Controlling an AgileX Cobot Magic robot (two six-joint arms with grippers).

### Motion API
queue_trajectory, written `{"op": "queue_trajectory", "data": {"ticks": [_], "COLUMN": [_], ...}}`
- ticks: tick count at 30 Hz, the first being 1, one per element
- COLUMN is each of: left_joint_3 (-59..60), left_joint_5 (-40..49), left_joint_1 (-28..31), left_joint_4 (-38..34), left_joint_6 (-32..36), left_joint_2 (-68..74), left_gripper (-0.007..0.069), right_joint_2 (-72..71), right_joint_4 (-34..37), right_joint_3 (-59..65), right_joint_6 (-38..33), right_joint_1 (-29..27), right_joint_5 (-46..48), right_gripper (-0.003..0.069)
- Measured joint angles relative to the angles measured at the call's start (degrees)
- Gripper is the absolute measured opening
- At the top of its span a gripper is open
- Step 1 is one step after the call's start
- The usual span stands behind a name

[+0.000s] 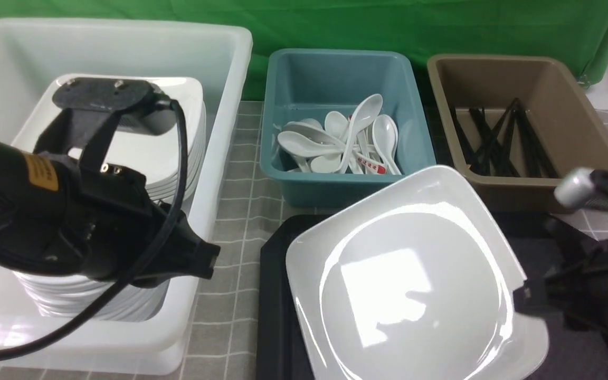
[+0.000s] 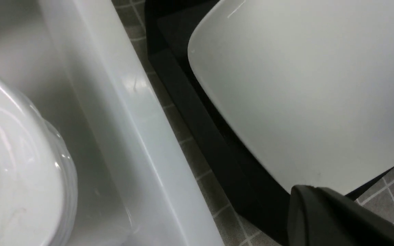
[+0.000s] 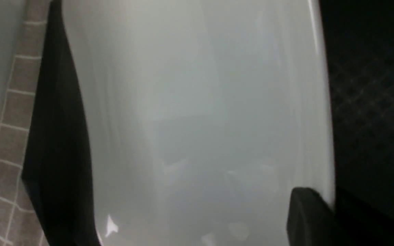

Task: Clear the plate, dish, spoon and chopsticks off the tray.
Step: Use the right arm to put the plate into the large storage box on the left

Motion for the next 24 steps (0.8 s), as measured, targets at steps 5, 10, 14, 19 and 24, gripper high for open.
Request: {"op": "queue_trajectory", "data": {"ticks": [5, 10, 14, 19, 24], "left_joint_3": [-0.1, -2.0, -7.7, -14.1, -16.2], "left_joint_5": [-0.8, -0.8, -0.2, -0.2, -0.3], "left_joint_1": [0.0, 0.0, 3.5, 11.0, 22.2], "left_joint_4": [3.0, 12.3, 17.3, 17.6, 11.9], "left_joint_6": [-3.5, -11.6, -15.5, -16.2, -11.9], "left_joint_2": [0.0, -0.6, -2.1, -2.5, -2.5], "left_gripper": [0.0001, 0.0001, 0.0001, 0.0001, 0.0001], "right_joint_2": [-0.2, -0.3, 2.5, 10.2, 20.5], "right_joint_4": [-1.2, -1.2, -1.2, 3.0, 6.6], "right_joint_3": [-6.2, -14.6, -24.5, -35.9, -47.1], "right_joint_6": [-0.6, -0.7, 0.0, 0.9, 1.6], "right_joint_1": [0.0, 0.0, 0.0, 0.3, 4.6], "right_joint_5": [3.6, 5.1, 4.2, 3.0, 0.5], "right_gripper": [0.0054, 0.0054, 0.0054, 0.0054, 0.0054]}}
